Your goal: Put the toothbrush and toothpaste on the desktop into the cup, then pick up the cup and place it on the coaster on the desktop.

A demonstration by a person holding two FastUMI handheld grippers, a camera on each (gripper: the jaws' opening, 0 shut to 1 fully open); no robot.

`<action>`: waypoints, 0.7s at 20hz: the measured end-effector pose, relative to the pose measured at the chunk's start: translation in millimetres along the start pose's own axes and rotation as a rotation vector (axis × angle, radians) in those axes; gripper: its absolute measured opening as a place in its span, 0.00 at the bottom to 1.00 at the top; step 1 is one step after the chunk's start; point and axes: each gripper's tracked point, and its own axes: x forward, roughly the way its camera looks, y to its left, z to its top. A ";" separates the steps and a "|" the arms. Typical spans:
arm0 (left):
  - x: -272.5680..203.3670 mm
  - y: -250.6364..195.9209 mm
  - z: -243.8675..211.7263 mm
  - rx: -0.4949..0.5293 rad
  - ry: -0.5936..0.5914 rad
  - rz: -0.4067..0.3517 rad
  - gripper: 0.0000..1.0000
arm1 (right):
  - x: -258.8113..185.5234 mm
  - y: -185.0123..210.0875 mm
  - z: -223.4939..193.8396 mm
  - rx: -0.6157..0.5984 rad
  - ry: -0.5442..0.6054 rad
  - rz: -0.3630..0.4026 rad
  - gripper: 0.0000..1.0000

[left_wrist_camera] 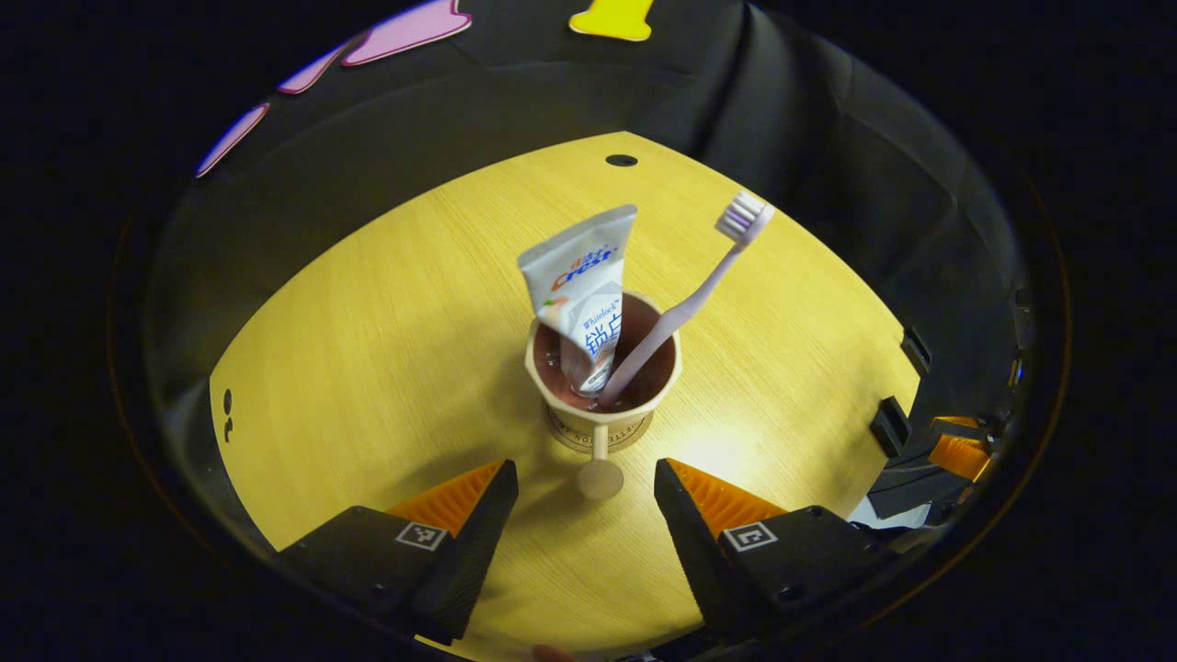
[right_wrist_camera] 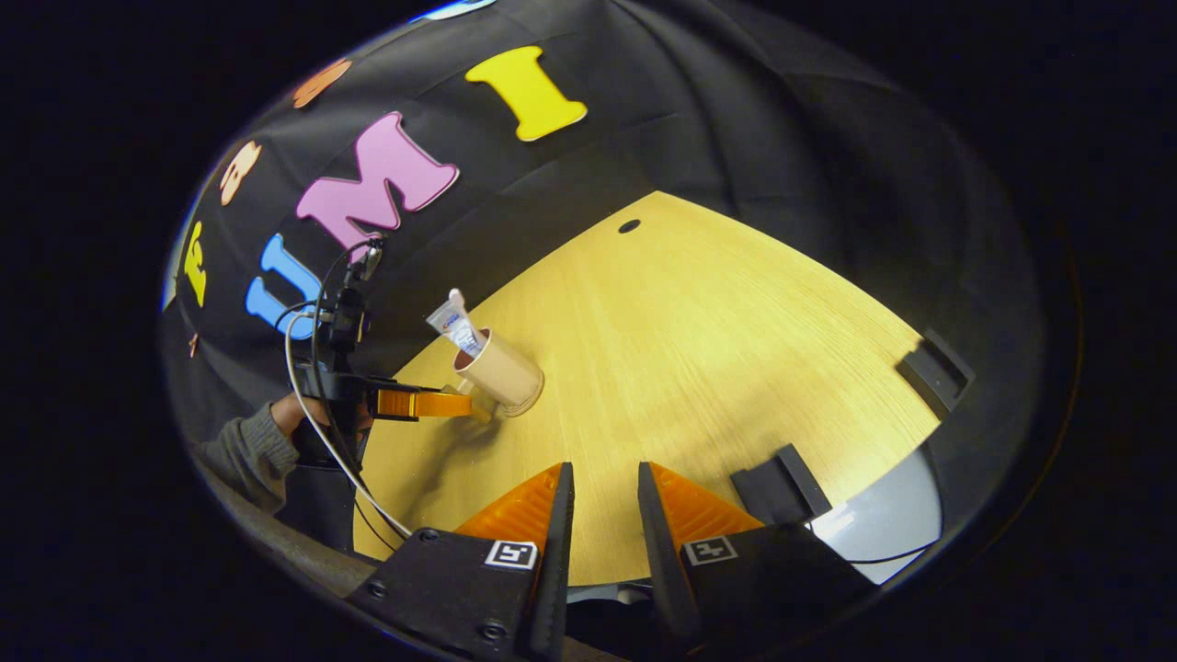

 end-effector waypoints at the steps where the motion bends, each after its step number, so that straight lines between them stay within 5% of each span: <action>1: -9.9 2.8 -1.9 -0.015 -0.021 -0.003 0.93 | 5.1 9.9 2.9 -0.021 0.011 0.018 0.26; 2: -19.3 4.8 -3.9 -0.028 -0.043 -0.005 0.93 | 9.6 18.4 5.9 -0.040 0.018 0.038 0.43; 5: -45.6 10.1 -15.0 -0.074 -0.104 -0.004 0.93 | 23.8 43.3 11.8 -0.087 0.043 0.085 0.47; 6: -54.5 10.9 -18.8 -0.095 -0.121 -0.007 0.94 | 28.7 51.6 13.0 -0.097 0.056 0.101 0.33; 7: -62.8 12.2 -23.8 -0.116 -0.137 -0.009 0.94 | 32.9 59.0 14.4 -0.106 0.067 0.116 0.51; 8: -70.4 13.9 -28.5 -0.134 -0.146 -0.010 0.94 | 37.6 66.2 15.9 -0.113 0.080 0.130 0.52; 13: -93.3 31.8 -57.0 -0.209 -0.165 0.029 0.94 | 52.7 95.6 25.3 -0.146 0.113 0.183 0.57; 14: -97.3 34.3 -60.4 -0.223 -0.171 0.037 0.94 | 55.9 101.0 26.9 -0.156 0.118 0.193 0.43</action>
